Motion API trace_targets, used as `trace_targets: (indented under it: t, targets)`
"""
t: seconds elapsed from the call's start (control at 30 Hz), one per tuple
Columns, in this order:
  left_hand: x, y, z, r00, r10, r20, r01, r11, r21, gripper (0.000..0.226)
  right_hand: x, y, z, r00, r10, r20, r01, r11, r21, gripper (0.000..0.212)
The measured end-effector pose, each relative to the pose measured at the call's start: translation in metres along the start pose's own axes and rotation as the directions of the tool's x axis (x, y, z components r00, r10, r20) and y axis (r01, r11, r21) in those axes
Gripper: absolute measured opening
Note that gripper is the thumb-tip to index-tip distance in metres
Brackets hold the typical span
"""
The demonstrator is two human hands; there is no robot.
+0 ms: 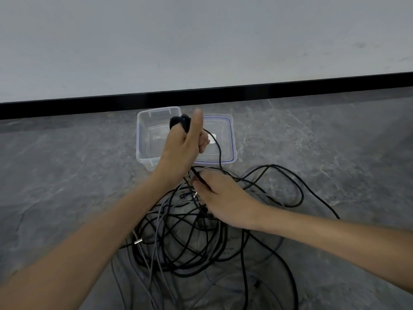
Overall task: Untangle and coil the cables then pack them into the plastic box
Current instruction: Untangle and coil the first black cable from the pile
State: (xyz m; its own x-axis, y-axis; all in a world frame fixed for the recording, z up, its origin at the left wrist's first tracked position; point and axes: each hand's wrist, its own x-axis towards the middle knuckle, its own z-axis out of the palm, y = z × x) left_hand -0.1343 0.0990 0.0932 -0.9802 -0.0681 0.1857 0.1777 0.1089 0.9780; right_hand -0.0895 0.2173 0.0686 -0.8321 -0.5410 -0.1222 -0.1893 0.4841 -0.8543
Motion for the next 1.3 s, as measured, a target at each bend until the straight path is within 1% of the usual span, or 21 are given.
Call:
trace_targets:
  t: [0.07,0.13,0.2,0.3,0.33,0.4,0.47,0.53,0.57,0.63,0.7,0.77,0.83,0.9,0.97,1.1,1.17,1.23,1.3]
  targets:
    - [-0.001,-0.003,-0.006,0.998,0.022,0.064,-0.03,0.99,0.134,0.053,-0.001,-0.003,-0.009,1.0,-0.004,0.024,0.006,0.997,-0.081,0.029]
    - [-0.004,-0.007,-0.012,0.993,0.002,0.117,-0.031,0.968,0.249,0.055,0.0,-0.002,-0.017,0.999,0.007,0.053,0.0,0.99,-0.14,0.03]
    - [-0.01,-0.009,-0.015,0.987,-0.039,0.157,-0.007,0.959,0.285,0.061,-0.001,-0.003,-0.023,0.995,0.024,0.098,-0.007,0.986,-0.168,0.031]
    - [-0.015,-0.012,-0.013,0.967,-0.064,0.248,-0.032,0.93,0.366,0.08,-0.003,-0.01,-0.029,0.988,0.031,0.15,0.006,0.97,-0.244,0.032]
    - [-0.015,-0.012,-0.013,0.958,-0.086,0.275,-0.023,0.929,0.369,0.082,-0.003,-0.013,-0.032,0.988,0.022,0.155,0.023,0.959,-0.281,0.032]
    - [-0.014,-0.01,-0.012,0.934,-0.132,0.332,-0.007,0.922,0.387,0.081,-0.001,-0.02,-0.042,0.988,-0.016,0.152,0.07,0.932,-0.356,0.029]
    - [-0.015,-0.006,-0.01,0.901,-0.184,0.392,0.006,0.911,0.413,0.076,0.001,-0.026,-0.054,0.987,-0.088,0.137,0.138,0.898,-0.418,0.027]
    - [-0.019,-0.002,-0.011,0.856,-0.24,0.458,0.052,0.921,0.386,0.073,0.002,-0.032,-0.067,0.977,-0.163,0.141,0.212,0.837,-0.505,0.025]
    - [-0.02,-0.002,-0.012,0.821,-0.266,0.505,0.087,0.933,0.35,0.074,0.003,-0.035,-0.075,0.968,-0.205,0.148,0.253,0.8,-0.545,0.023]
    - [-0.024,0.0,-0.013,0.741,-0.321,0.59,0.207,0.945,0.254,0.076,0.006,-0.04,-0.087,0.932,-0.317,0.173,0.357,0.737,-0.573,0.022]
    - [-0.027,0.003,-0.01,0.669,-0.364,0.648,0.34,0.925,0.168,0.08,0.01,-0.044,-0.096,0.891,-0.402,0.208,0.446,0.697,-0.562,0.023]
    - [-0.03,0.007,-0.006,0.623,-0.38,0.683,0.412,0.903,0.126,0.081,0.012,-0.048,-0.103,0.873,-0.434,0.224,0.484,0.705,-0.519,0.024]
    - [-0.034,0.013,-0.002,0.597,-0.389,0.701,0.458,0.883,0.1,0.083,0.015,-0.05,-0.11,0.878,-0.429,0.212,0.479,0.784,-0.396,0.027]
    - [-0.037,0.017,-0.001,0.583,-0.399,0.708,0.509,0.858,0.064,0.078,0.02,-0.048,-0.116,0.895,-0.398,0.202,0.44,0.86,-0.257,0.033]
    - [-0.04,0.021,0.001,0.565,-0.387,0.729,0.555,0.832,0.012,0.073,0.024,-0.041,-0.121,0.908,-0.365,0.203,0.399,0.903,-0.159,0.039]
    - [-0.042,0.025,0.004,0.532,-0.341,0.775,0.661,0.739,-0.129,0.067,0.029,-0.023,-0.128,0.944,-0.264,0.195,0.265,0.964,0.025,0.033]
    - [-0.041,0.026,0.006,0.535,-0.286,0.795,0.713,0.657,-0.243,0.064,0.03,-0.012,-0.129,0.959,-0.215,0.184,0.195,0.973,0.121,0.033]
    - [-0.039,0.025,0.007,0.532,-0.232,0.814,0.777,0.515,-0.361,0.059,0.031,-0.005,-0.128,0.969,-0.188,0.159,0.154,0.967,0.201,0.026]
    - [-0.038,0.023,0.007,0.527,-0.186,0.83,0.82,0.37,-0.437,0.057,0.03,0.001,-0.127,0.976,-0.171,0.135,0.13,0.955,0.268,0.021]
